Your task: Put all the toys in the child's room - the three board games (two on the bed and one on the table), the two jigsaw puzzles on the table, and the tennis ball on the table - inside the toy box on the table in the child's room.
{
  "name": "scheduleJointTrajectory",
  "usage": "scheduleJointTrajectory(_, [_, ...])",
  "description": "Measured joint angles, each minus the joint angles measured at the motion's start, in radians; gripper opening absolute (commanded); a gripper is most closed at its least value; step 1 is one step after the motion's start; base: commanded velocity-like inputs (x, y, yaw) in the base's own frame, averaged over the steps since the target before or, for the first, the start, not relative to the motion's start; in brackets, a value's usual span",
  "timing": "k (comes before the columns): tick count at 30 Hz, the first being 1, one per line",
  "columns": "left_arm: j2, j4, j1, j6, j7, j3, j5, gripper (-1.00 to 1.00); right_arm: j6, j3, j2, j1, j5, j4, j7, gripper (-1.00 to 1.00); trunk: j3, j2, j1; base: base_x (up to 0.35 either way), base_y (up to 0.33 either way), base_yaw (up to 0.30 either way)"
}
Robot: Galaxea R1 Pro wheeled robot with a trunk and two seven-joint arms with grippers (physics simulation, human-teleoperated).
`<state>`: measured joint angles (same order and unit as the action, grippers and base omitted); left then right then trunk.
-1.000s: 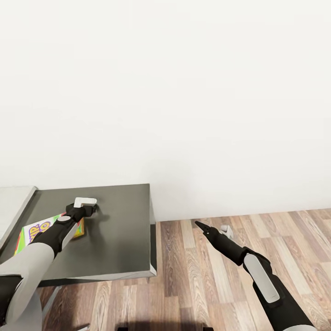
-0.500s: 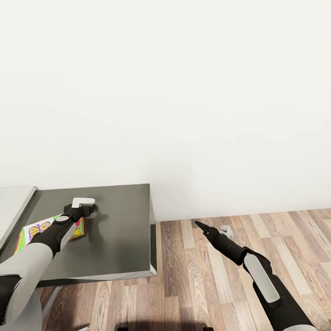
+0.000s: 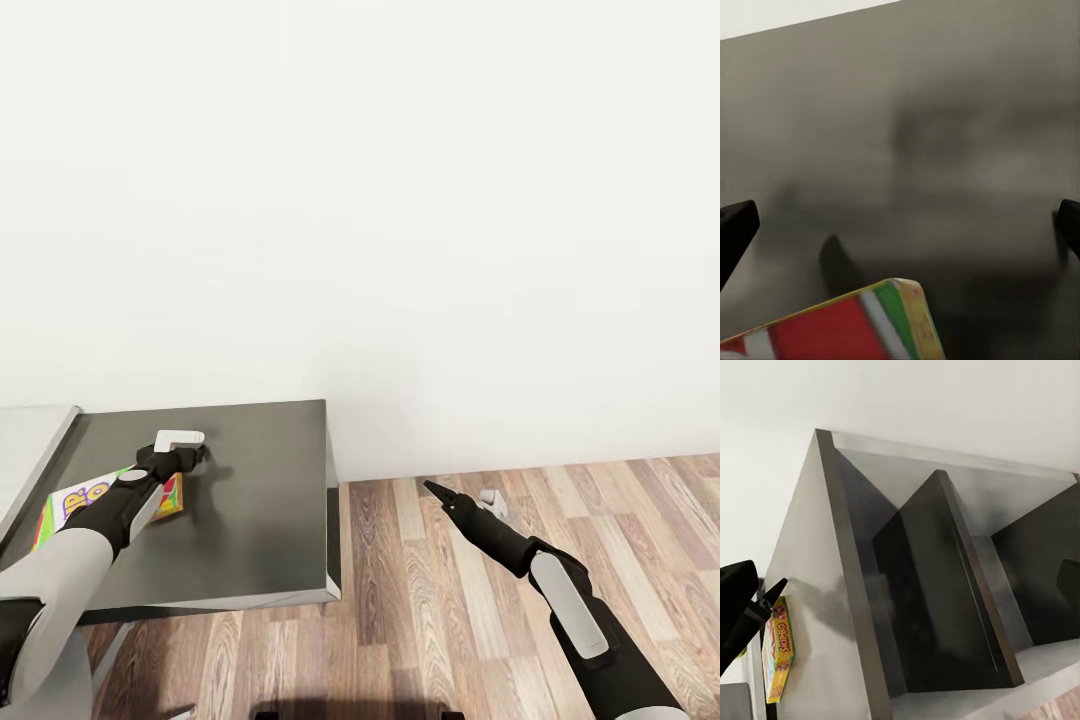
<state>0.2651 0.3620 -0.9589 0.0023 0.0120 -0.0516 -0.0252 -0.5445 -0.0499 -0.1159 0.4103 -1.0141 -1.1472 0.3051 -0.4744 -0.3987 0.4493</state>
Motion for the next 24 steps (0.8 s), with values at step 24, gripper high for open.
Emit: scheduleJointTrajectory(24, [-0.001, 0.001, 0.0, 0.001, 0.007, -0.002, -0.004, 1.0, 0.0, 0.0, 0.0, 0.0, -0.001, 0.0, 0.0, 1.0, 0.0, 0.0, 0.0, -0.062, -0.011, 0.0])
